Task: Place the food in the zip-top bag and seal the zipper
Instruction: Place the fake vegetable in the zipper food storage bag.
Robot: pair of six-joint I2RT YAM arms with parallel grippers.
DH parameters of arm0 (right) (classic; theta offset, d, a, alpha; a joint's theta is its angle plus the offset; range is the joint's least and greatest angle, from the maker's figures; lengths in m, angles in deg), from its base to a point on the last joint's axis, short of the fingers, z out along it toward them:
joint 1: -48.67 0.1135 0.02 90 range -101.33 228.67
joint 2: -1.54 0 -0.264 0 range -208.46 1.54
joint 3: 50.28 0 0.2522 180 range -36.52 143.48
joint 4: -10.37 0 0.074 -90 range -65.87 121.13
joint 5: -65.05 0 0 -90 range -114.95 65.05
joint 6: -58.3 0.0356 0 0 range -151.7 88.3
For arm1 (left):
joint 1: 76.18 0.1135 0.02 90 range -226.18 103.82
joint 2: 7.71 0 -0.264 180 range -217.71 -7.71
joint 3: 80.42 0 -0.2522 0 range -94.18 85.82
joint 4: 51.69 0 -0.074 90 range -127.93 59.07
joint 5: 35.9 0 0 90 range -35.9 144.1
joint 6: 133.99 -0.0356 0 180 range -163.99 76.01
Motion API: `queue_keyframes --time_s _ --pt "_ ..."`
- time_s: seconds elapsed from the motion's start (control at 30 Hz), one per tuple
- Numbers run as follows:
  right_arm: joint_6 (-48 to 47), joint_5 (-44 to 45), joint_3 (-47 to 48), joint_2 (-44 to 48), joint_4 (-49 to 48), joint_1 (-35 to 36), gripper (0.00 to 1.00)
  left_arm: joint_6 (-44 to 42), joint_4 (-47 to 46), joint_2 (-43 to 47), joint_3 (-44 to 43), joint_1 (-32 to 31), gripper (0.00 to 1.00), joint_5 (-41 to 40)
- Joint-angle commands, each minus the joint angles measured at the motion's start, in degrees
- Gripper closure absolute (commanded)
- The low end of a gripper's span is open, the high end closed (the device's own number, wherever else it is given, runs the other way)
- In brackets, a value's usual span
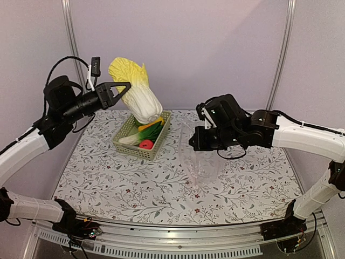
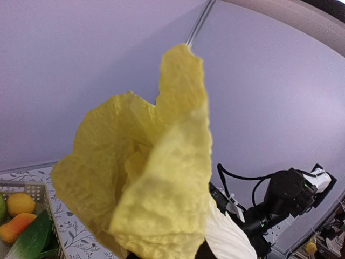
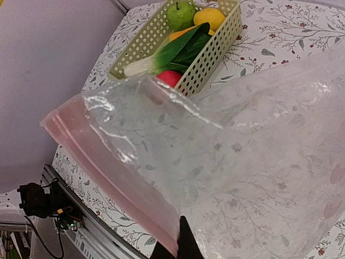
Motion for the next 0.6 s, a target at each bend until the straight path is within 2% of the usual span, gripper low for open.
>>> queue_keyframes --time_s 0.0,0.27,0.57 --pt "0.83 -4.98 3.37 0.98 -1.68 -0.82 1.00 -11.78 -3.80 3.20 1.68 -9.87 1.00 3.90" --pt "3.11 -11.21 3.83 2.36 -3.37 -1.00 1.00 -17.83 -6.91 2.90 2.48 -21.74 1.00 1.22" --pt "5.39 -16.57 3.99 5.33 -5.08 -1.05 1.00 -29.71 -13.12 2.16 7.79 -31.02 1.00 -13.75"
